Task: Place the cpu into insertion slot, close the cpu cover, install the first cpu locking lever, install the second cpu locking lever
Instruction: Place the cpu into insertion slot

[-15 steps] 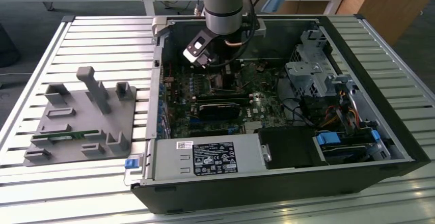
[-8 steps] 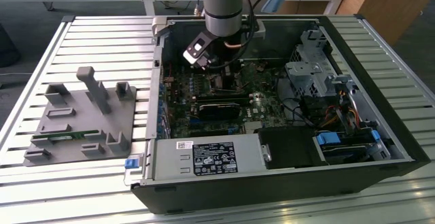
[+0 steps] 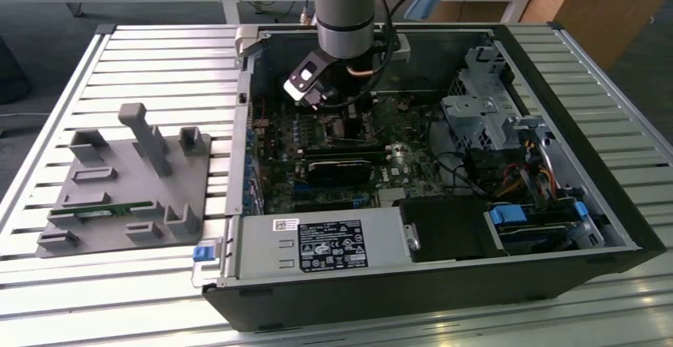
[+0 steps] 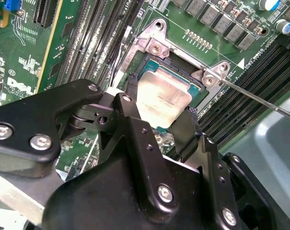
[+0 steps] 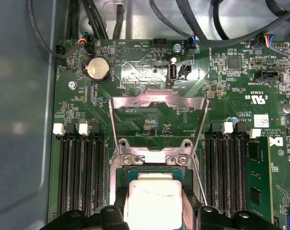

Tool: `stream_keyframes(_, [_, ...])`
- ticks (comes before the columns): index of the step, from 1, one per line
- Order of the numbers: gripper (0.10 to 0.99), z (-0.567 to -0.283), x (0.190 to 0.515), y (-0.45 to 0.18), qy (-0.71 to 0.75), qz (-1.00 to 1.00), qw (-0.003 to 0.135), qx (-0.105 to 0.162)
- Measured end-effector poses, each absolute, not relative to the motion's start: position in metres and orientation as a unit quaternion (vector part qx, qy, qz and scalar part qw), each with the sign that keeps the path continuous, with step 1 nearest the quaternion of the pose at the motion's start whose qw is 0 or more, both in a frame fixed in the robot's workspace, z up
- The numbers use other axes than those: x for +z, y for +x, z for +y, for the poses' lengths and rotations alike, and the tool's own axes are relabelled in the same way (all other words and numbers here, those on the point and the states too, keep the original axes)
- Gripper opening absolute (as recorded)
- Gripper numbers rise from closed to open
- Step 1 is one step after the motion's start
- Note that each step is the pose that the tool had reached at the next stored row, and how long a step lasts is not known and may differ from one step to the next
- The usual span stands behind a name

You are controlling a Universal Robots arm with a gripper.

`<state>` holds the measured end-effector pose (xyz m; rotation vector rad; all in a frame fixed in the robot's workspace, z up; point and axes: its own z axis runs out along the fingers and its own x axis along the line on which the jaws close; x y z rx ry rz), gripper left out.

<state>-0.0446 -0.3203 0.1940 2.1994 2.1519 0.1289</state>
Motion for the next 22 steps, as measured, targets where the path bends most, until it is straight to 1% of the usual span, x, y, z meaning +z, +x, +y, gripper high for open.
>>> stream_keyframes(7, [0.533, -0.3203, 0.1939, -0.0446, 0.714, 0.698, 0.031, 0.042])
stream_keyframes(8, [0.549, -0.3203, 0.1939, -0.0446, 0.714, 0.698, 0.031, 0.042])
stream_keyframes(10, [0.549, -0.3203, 0.1938, -0.0446, 0.714, 0.698, 0.031, 0.042])
stream_keyframes(11, [0.612, -0.3203, 0.1938, -0.0446, 0.714, 0.698, 0.031, 0.042])
stream_keyframes(22, [0.612, -0.3203, 0.1987, -0.0445, 0.714, 0.698, 0.031, 0.042])
